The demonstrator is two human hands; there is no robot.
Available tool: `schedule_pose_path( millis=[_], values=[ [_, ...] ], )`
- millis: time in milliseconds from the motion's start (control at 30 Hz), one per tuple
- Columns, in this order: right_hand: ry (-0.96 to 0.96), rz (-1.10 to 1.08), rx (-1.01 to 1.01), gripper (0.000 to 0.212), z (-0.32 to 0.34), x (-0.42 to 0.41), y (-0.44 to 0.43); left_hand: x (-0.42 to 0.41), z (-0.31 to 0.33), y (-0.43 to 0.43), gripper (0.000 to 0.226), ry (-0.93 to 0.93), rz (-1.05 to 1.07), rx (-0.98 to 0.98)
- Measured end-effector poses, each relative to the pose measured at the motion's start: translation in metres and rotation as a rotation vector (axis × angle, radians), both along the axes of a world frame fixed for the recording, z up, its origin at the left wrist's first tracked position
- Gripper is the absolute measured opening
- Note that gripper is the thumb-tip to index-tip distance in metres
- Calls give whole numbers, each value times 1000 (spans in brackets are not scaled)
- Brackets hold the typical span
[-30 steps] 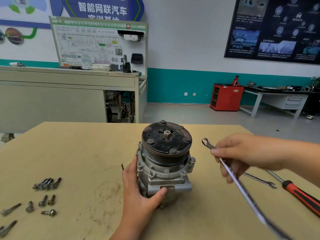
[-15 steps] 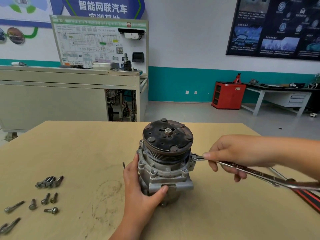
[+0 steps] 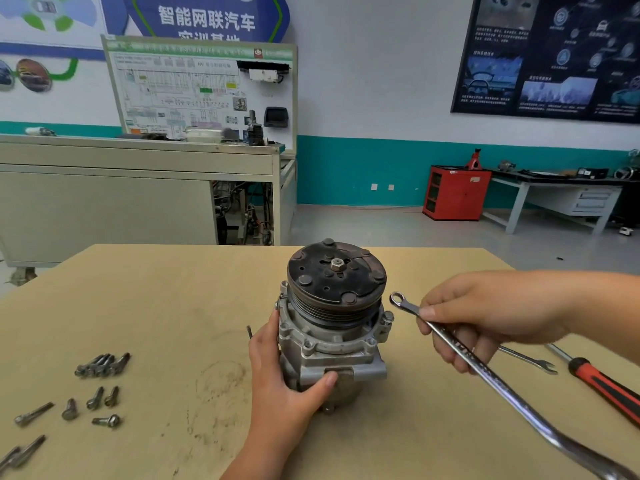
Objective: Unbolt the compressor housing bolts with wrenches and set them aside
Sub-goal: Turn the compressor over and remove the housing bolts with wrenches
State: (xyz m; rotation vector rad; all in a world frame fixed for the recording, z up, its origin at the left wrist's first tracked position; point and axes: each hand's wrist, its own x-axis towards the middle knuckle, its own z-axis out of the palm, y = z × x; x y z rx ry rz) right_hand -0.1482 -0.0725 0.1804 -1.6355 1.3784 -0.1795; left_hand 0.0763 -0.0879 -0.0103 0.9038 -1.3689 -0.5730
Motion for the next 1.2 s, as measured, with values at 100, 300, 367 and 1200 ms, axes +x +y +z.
schedule_pose_path(
  millis=[100, 300, 367, 1200],
  values=[
    [-98, -10, 59, 26, -9, 11, 5, 0, -1, 0, 91, 7, -2, -9],
    [-109, -43, 120, 27, -4, 6, -2, 0, -2, -1, 92, 6, 1, -19],
    [-51, -10, 134, 29, -4, 2, -3, 0, -2, 0, 91, 4, -2, -22],
    [-170, -32, 125, 26, -13, 9, 2, 0, -4, -2, 92, 15, -4, 4]
  ],
)
